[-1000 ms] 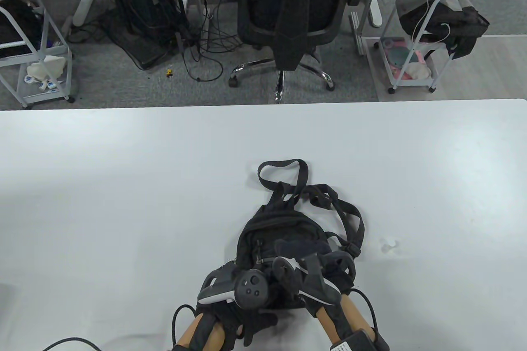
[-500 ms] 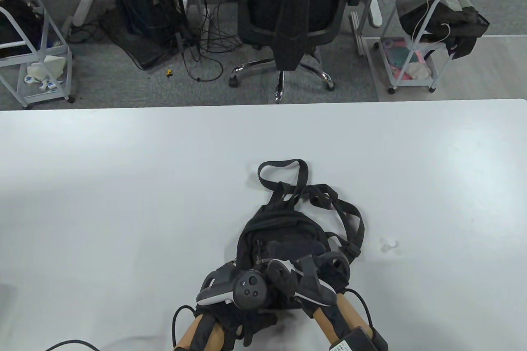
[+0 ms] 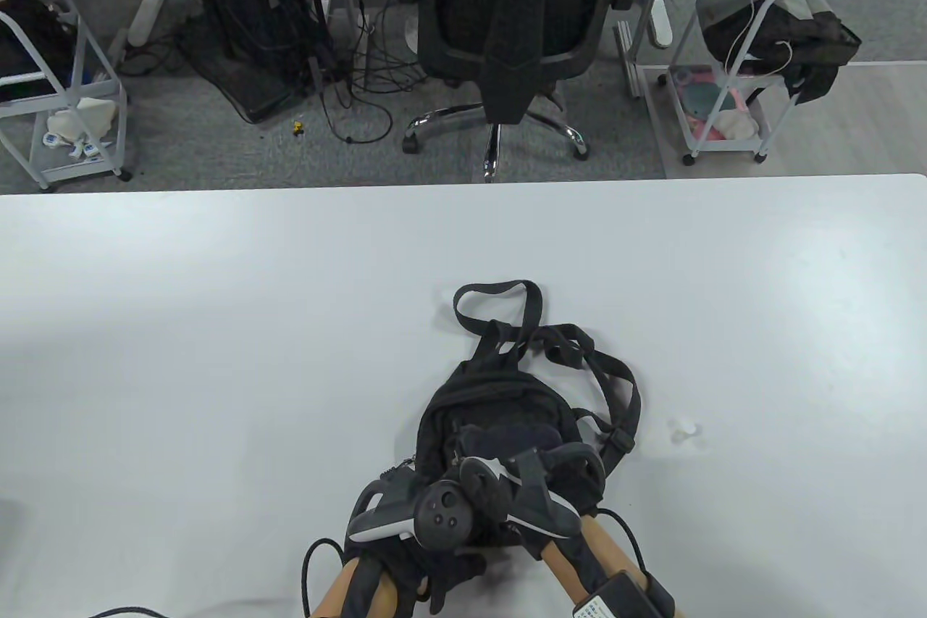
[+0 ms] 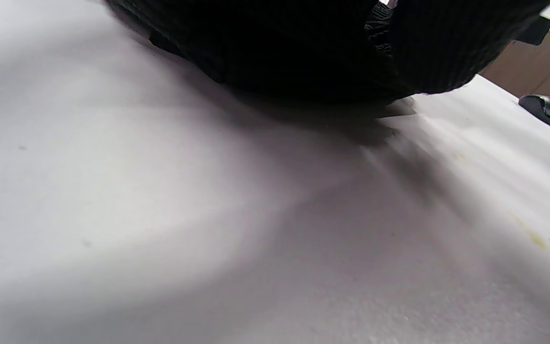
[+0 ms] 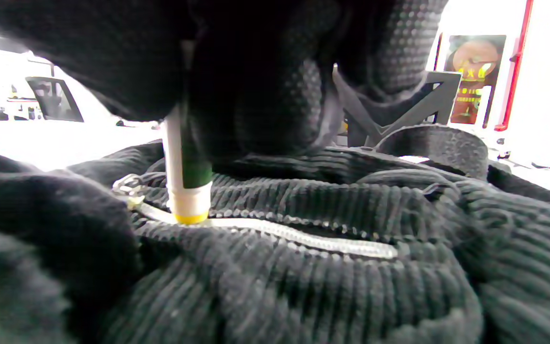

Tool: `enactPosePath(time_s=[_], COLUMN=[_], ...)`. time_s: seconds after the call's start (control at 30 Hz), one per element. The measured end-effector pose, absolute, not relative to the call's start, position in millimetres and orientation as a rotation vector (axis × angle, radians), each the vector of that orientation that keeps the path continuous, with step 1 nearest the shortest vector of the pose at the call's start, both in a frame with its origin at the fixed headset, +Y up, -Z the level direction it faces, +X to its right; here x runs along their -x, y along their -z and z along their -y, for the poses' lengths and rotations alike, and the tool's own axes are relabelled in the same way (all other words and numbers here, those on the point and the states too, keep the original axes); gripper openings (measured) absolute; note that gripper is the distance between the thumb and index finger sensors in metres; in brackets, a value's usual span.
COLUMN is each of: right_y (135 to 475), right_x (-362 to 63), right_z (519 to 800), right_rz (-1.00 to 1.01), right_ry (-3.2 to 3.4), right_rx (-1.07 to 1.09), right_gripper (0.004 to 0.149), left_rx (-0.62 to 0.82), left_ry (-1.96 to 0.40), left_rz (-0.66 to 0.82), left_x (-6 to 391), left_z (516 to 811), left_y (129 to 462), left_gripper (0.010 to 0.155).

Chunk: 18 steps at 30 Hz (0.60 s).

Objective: Apply lubricant on backpack

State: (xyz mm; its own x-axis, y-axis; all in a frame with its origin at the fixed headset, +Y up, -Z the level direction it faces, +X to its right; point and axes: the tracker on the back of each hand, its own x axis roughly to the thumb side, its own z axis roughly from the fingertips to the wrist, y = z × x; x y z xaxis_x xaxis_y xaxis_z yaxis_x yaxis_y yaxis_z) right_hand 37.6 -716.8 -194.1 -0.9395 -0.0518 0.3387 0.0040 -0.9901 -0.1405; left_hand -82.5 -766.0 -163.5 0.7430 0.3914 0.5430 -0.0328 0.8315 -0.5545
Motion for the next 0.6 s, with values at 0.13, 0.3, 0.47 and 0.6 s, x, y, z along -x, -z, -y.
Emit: enactPosePath(time_s=[0.13, 0.3, 0.47, 0.6], right_y=[192.1, 194.2, 196.0, 198.0], right_x=[-33.0, -37.1, -40.1, -39.6], right_z=[719.5, 717.2, 716.5, 718.8], right_rz=[-0.204, -0.209, -0.164, -0.143], right_ry=[3.095, 3.055, 3.14, 3.126], right_rx=[0.591, 0.552, 0.58, 0.57], right_gripper=[0.042, 0.041, 0.042, 0.042], left_rx=[0.547, 0.55, 0.545, 0.545], left_ry=[-0.248, -0.243, -0.24, -0.244], left_rz=[0.688, 0.685, 0.685, 0.685], left_x=[82.3, 82.3, 81.9, 82.2], left_z=[765.6, 765.5, 765.6, 765.7], left_y=[164.1, 163.8, 163.7, 163.7], left_gripper=[0.073, 0.074, 0.074, 0.074])
